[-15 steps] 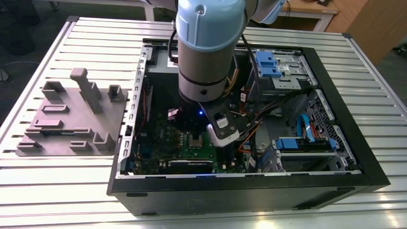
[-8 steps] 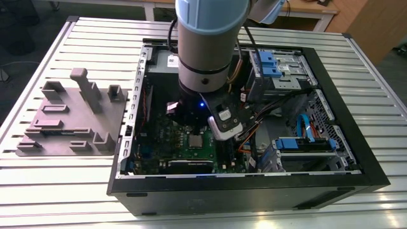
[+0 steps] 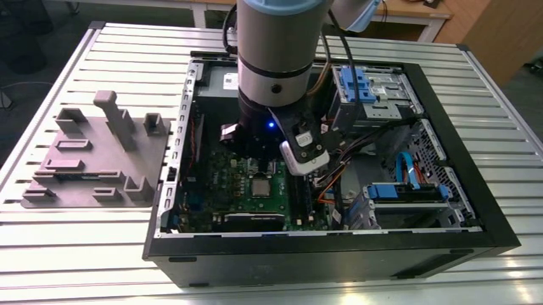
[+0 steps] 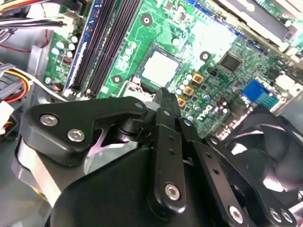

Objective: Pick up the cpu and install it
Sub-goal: 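Close the cpu cover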

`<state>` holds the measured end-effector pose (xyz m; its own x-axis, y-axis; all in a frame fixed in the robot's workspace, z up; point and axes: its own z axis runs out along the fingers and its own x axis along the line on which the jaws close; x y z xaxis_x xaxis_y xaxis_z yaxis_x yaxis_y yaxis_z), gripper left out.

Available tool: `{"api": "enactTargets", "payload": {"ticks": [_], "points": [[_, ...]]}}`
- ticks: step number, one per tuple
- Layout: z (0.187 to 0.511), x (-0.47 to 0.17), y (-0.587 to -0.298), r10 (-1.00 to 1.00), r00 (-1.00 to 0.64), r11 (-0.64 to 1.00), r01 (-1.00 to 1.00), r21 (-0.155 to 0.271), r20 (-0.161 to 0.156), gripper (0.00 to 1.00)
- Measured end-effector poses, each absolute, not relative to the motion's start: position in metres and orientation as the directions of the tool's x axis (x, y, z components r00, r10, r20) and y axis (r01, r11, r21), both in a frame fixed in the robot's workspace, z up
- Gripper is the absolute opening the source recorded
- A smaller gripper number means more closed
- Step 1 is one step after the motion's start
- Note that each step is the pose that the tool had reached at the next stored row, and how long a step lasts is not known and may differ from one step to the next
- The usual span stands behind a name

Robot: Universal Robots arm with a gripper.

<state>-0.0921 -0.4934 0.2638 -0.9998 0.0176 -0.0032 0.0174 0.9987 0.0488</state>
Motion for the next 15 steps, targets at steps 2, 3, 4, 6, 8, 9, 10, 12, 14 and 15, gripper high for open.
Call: {"api": "enactTargets", "payload": {"ticks": [2,3,4,6,8,9,10,12,14,15], "points": [[0.2645,-0.0921,-0.4934,0.018,-1.0,0.999,0.017,0.049,-0.003,0.1],[0.2645,-0.0921,-0.4934,0.018,-1.0,0.999,0.017,0.049,-0.003,0.1],[0.2646,-0.0921,-0.4934,0.018,-1.0,0.999,0.017,0.049,-0.003,0.1],[0.2647,-0.0921,-0.4934,0.018,-1.0,0.999,0.017,0.049,-0.003,0.1],[0.2647,-0.0921,-0.4934,0.018,-1.0,0.999,0.017,0.049,-0.003,0.1],[0.2647,-0.0921,-0.4934,0.018,-1.0,0.999,0.017,0.049,-0.003,0.1],[0.2647,-0.0921,-0.4934,0.018,-1.0,0.999,0.017,0.049,-0.003,0.1],[0.2647,-0.0921,-0.4934,0.018,-1.0,0.999,0.017,0.049,-0.003,0.1],[0.2648,-0.0921,-0.4934,0.018,-1.0,0.999,0.017,0.049,-0.003,0.1],[0.2648,-0.0921,-0.4934,0.018,-1.0,0.999,0.017,0.049,-0.003,0.1]]}}
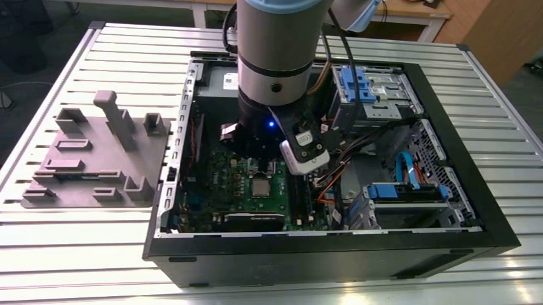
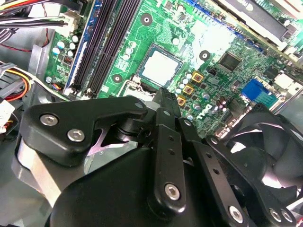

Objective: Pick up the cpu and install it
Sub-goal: 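Close the cpu cover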

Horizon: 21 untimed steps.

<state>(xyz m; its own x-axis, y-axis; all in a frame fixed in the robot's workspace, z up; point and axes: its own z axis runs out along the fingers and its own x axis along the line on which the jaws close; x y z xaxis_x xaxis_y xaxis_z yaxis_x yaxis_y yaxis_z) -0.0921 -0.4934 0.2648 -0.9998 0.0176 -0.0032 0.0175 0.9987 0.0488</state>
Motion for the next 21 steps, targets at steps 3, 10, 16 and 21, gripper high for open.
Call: {"api": "enactTargets", "payload": {"ticks": [3,10,16,21], "points": [[0.265,-0.092,-0.493,-0.022,-1.0,0.999,-0.022,0.049,-0.003,0.1],[0.264,-0.088,-0.493,-0.091,-0.996,0.995,-0.091,0.049,-0.003,0.1],[0.263,-0.077,-0.493,-0.091,-0.996,0.995,-0.091,0.049,-0.003,0.1],[0.263,-0.077,-0.493,-0.163,-0.987,0.985,-0.163,0.049,-0.003,0.1]]}}
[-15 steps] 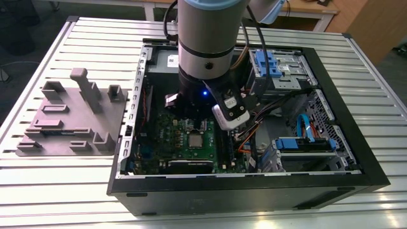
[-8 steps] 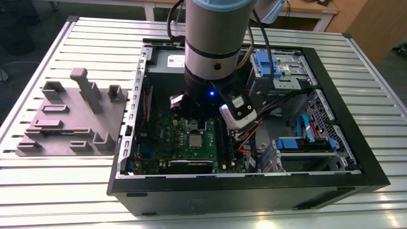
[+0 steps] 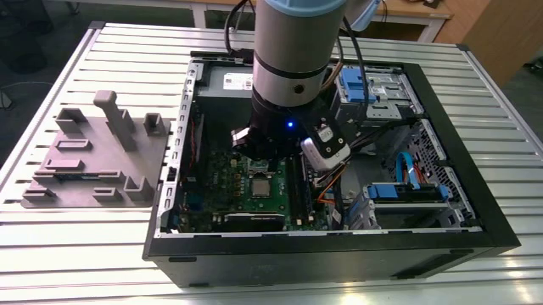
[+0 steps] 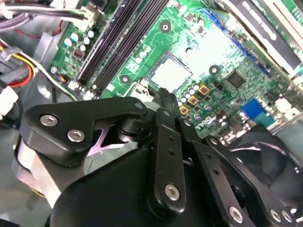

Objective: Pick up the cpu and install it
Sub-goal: 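Close the cpu cover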

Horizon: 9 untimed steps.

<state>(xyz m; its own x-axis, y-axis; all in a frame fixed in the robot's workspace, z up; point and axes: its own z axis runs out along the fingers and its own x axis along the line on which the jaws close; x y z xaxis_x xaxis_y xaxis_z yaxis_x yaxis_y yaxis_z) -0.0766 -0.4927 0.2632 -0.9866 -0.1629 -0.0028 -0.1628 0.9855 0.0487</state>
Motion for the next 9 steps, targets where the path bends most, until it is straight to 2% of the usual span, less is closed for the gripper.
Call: {"api": "enactTargets", "payload": {"ticks": [9], "points": [[0.2619,-0.0766,-0.4927,-0.322,-0.947,0.945,-0.322,0.049,-0.003,0.1]]}}
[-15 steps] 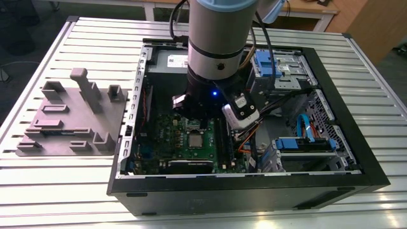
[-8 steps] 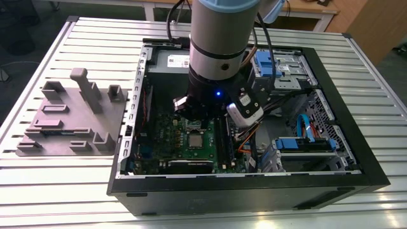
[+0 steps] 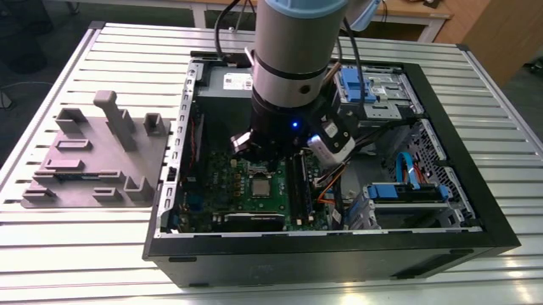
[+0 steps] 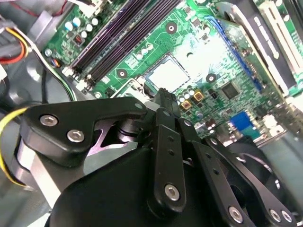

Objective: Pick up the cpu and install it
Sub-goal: 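Close the cpu cover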

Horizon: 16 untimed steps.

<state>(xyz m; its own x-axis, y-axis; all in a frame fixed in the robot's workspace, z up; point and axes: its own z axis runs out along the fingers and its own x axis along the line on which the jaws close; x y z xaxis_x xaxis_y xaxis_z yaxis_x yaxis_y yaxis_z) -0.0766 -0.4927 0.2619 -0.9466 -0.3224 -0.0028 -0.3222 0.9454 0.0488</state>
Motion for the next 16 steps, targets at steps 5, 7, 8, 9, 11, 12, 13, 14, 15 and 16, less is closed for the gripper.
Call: {"api": "enactTargets", "payload": {"ticks": [5,7,8,9,11,12,13,14,15,16], "points": [[0.2611,-0.0766,-0.4927,-0.406,-0.914,0.913,-0.406,0.049,-0.003,0.1],[0.261,-0.0766,-0.4927,-0.431,-0.902,0.901,-0.431,0.049,-0.003,0.1],[0.261,-0.0766,-0.4927,-0.438,-0.899,0.898,-0.438,0.049,-0.003,0.1],[0.2609,-0.0766,-0.4927,-0.442,-0.897,0.896,-0.442,0.049,-0.003,0.1],[0.2609,-0.0766,-0.4927,-0.444,-0.896,0.895,-0.444,0.049,-0.003,0.1],[0.2609,-0.0766,-0.4927,-0.444,-0.896,0.895,-0.444,0.049,-0.003,0.1],[0.2609,-0.0766,-0.4927,-0.444,-0.896,0.895,-0.444,0.049,-0.003,0.1],[0.2609,-0.0766,-0.4927,-0.444,-0.896,0.895,-0.444,0.049,-0.003,0.1],[0.2609,-0.0766,-0.4927,-0.444,-0.896,0.895,-0.444,0.049,-0.003,0.1],[0.2609,-0.0766,-0.4927,-0.444,-0.896,0.895,-0.444,0.049,-0.003,0.1]]}}
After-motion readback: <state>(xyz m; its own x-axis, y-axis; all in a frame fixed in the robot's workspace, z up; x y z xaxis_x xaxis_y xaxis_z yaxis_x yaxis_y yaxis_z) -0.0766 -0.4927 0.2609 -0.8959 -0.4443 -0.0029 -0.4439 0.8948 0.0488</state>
